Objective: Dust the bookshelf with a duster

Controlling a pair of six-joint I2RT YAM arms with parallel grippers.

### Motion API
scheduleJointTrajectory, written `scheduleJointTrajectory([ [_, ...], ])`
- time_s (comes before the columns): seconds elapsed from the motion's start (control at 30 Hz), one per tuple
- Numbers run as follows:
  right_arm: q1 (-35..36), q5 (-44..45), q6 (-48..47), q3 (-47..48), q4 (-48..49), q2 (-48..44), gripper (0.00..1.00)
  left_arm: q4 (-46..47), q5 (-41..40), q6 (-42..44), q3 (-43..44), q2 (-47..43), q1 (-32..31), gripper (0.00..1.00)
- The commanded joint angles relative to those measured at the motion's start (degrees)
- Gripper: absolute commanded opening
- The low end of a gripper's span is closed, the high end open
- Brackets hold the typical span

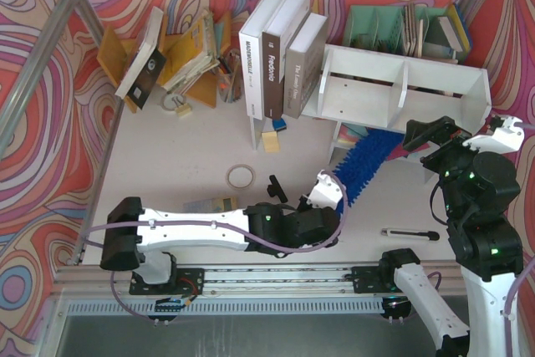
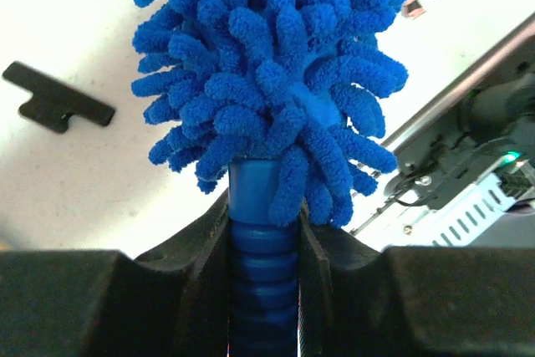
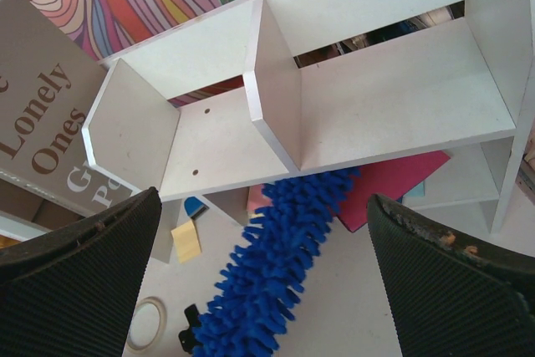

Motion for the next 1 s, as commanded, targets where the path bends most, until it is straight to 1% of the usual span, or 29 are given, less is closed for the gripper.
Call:
scheduleJointTrajectory([
  [0.0, 0.1, -0.1, -0.1, -0.1, 0.1, -0.3, 0.99, 2.3, -6.9, -4.3, -4.7, -4.1, 1.0, 0.00],
  [0.27, 0.1, -0.4, 0.0, -0.3, 0.0, -0.4, 0.99, 0.6, -10.0, -9.1, -12.1, -10.3, 1.4, 0.00],
  [0.43, 0.1, -0.6, 0.3, -0.5, 0.2, -0.4, 0.99, 1.4, -6.7, -8.0, -14.3, -12.4, 1.4, 0.00],
  [0.6, 0.1, -0.5, 0.3, -0.5, 0.0, -0.4, 0.99, -0.8, -4.3, -6.8, -15.3, -14.5, 1.2, 0.00],
  [0.77, 0.1, -0.4, 0.1, -0.5, 0.0, -0.4, 0.99, -5.2, -2.7, -8.5, -17.0, -16.5, 1.0, 0.00],
  [0.87, 0.1, -0.3, 0.1, -0.7, 0.2, -0.4, 0.99, -8.5, -3.0, -9.8, -17.8, -17.3, -0.3, 0.00],
  [0.97, 0.1, -0.3, 0.1, -1.2, 0.5, -0.4, 0.99, -9.5, -1.9, -10.3, -19.6, -18.7, -1.8, 0.00],
])
